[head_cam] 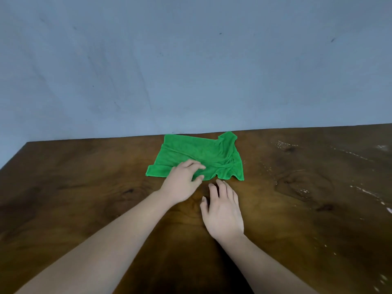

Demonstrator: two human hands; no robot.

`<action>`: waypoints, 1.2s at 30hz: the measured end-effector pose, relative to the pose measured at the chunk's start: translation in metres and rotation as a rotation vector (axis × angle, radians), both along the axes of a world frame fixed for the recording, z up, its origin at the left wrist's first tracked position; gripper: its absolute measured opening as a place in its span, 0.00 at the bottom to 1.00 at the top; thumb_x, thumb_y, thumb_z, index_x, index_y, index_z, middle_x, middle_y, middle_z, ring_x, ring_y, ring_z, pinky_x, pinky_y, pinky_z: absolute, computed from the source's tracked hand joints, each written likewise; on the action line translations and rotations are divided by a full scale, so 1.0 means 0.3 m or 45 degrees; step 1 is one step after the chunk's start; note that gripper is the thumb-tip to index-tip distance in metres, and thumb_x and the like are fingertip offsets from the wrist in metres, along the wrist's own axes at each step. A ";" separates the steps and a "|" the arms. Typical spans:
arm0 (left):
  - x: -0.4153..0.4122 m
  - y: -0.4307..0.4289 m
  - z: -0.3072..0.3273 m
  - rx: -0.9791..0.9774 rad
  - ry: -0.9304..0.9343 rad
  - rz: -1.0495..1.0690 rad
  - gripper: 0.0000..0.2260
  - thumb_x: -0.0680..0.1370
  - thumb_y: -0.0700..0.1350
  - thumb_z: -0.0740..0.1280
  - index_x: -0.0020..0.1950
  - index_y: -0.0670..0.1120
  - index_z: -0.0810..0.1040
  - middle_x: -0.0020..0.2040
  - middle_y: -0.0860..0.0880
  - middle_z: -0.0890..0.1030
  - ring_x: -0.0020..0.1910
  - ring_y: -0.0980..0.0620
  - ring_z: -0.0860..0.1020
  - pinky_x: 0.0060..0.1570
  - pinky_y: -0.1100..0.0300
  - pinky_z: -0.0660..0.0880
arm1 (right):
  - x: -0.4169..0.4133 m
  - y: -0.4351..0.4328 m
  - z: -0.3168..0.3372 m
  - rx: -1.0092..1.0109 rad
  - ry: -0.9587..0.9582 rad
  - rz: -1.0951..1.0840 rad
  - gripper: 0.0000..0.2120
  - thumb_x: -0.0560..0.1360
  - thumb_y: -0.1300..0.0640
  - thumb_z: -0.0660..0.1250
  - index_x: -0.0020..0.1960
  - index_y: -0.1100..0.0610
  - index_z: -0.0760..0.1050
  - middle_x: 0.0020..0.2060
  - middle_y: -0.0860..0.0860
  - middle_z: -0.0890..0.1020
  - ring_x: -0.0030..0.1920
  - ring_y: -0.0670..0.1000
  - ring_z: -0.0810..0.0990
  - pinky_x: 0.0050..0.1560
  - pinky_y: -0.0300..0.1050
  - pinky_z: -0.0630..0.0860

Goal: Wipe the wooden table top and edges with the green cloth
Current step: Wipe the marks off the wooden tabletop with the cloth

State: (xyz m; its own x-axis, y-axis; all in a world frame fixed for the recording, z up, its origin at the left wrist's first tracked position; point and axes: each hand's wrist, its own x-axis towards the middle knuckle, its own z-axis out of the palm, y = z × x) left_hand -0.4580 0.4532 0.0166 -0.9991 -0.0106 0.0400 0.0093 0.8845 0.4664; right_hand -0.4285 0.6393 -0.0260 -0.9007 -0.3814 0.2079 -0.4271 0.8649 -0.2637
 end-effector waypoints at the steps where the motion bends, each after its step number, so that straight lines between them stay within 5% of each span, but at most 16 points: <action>1: 0.048 -0.016 0.010 -0.009 -0.003 0.034 0.18 0.87 0.54 0.65 0.76 0.55 0.78 0.76 0.55 0.76 0.76 0.50 0.73 0.76 0.43 0.70 | 0.000 -0.001 0.004 -0.003 -0.003 -0.001 0.26 0.87 0.44 0.56 0.78 0.56 0.74 0.78 0.58 0.75 0.80 0.59 0.71 0.83 0.59 0.67; 6: 0.242 -0.092 0.028 -0.028 -0.020 0.158 0.17 0.87 0.55 0.64 0.76 0.57 0.77 0.75 0.58 0.76 0.74 0.53 0.74 0.77 0.47 0.71 | -0.009 -0.001 -0.003 0.002 0.009 -0.013 0.25 0.86 0.44 0.60 0.76 0.56 0.78 0.75 0.58 0.78 0.77 0.61 0.75 0.80 0.62 0.71; 12: 0.379 -0.187 -0.038 0.010 -0.042 0.232 0.17 0.87 0.57 0.63 0.77 0.59 0.75 0.74 0.62 0.74 0.73 0.57 0.72 0.75 0.51 0.69 | -0.150 -0.070 0.060 0.067 0.076 -0.015 0.15 0.82 0.49 0.70 0.62 0.58 0.84 0.59 0.55 0.82 0.59 0.60 0.81 0.65 0.60 0.78; 16: 0.425 -0.208 -0.057 0.030 -0.049 0.273 0.20 0.87 0.57 0.63 0.80 0.61 0.71 0.78 0.63 0.70 0.78 0.58 0.67 0.79 0.53 0.63 | -0.272 -0.202 0.122 0.033 -0.025 0.138 0.20 0.86 0.49 0.66 0.74 0.57 0.79 0.71 0.57 0.77 0.70 0.63 0.77 0.73 0.61 0.72; 21: 0.451 -0.191 -0.070 0.015 -0.047 0.288 0.22 0.87 0.59 0.63 0.82 0.61 0.70 0.81 0.61 0.67 0.82 0.57 0.63 0.82 0.50 0.60 | -0.400 -0.342 0.132 0.114 -0.268 0.258 0.31 0.89 0.36 0.54 0.89 0.45 0.59 0.90 0.54 0.56 0.89 0.60 0.52 0.88 0.62 0.47; 27: 0.492 -0.141 -0.096 0.027 -0.057 0.351 0.23 0.86 0.62 0.62 0.81 0.62 0.70 0.81 0.61 0.67 0.82 0.58 0.62 0.82 0.50 0.60 | -0.448 -0.360 0.066 0.394 -0.362 0.176 0.41 0.81 0.21 0.37 0.90 0.37 0.40 0.91 0.49 0.40 0.90 0.60 0.37 0.85 0.74 0.35; 36: 0.490 0.161 -0.073 -0.021 0.013 0.499 0.23 0.86 0.61 0.62 0.81 0.58 0.72 0.80 0.59 0.71 0.81 0.55 0.66 0.80 0.47 0.63 | -0.273 0.004 0.041 0.358 -0.308 0.355 0.42 0.81 0.20 0.35 0.90 0.38 0.40 0.90 0.49 0.39 0.89 0.58 0.35 0.87 0.67 0.34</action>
